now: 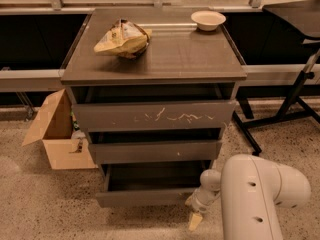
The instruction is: Close bottom drawer
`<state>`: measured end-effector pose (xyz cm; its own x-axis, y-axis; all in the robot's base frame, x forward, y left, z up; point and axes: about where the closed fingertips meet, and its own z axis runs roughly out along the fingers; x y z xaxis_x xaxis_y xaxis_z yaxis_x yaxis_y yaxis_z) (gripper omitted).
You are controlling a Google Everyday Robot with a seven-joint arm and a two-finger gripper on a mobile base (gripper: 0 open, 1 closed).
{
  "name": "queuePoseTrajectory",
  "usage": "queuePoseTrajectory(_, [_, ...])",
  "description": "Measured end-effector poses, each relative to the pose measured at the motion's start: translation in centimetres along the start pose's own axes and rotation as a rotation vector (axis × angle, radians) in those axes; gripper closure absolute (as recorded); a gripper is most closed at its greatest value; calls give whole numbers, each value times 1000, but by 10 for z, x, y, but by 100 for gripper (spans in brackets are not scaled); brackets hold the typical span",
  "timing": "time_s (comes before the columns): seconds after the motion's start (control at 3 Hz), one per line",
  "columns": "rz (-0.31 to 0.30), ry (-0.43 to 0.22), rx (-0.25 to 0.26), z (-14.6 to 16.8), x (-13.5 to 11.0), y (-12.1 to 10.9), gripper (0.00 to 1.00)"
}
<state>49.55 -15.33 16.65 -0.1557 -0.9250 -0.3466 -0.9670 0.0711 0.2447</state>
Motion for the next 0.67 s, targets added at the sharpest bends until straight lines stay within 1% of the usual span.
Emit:
queuePoseTrajectory(0.33, [-52, 1, 107, -11, 6, -27, 50])
queuePoseTrajectory(0.67, [-65, 15, 199, -22, 13, -60, 73])
